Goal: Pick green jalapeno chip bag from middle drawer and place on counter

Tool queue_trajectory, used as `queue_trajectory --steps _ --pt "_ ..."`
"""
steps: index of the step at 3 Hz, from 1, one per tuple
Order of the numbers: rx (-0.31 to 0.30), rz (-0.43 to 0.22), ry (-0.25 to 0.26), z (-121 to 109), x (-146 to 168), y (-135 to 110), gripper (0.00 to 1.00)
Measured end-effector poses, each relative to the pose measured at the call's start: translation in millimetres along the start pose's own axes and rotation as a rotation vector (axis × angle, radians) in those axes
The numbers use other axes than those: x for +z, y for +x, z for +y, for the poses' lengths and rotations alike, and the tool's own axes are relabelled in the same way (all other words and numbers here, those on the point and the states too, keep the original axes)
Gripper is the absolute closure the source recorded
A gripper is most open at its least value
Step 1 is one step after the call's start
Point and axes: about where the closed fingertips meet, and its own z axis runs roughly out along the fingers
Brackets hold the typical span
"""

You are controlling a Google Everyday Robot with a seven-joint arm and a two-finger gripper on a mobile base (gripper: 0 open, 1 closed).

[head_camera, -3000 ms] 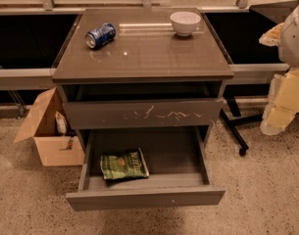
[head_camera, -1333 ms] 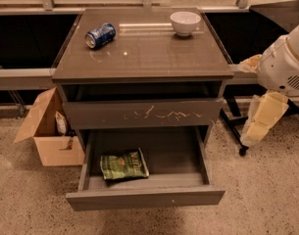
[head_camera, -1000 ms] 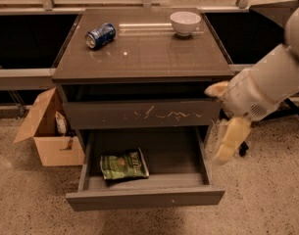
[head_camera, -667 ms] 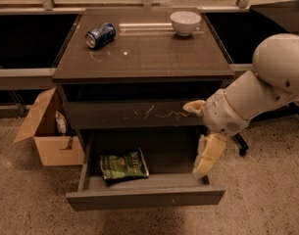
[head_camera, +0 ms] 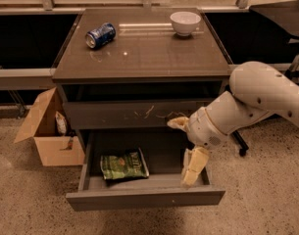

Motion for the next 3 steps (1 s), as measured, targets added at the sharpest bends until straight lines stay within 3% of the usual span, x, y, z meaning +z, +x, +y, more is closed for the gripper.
queue_trajectory --steps 2,3 --pt "0.034 0.004 -0.122 -25.8 88.8 50.6 0.00" --pt "0.033 -0.029 -0.118 -49.5 145.6 91.8 0.00"
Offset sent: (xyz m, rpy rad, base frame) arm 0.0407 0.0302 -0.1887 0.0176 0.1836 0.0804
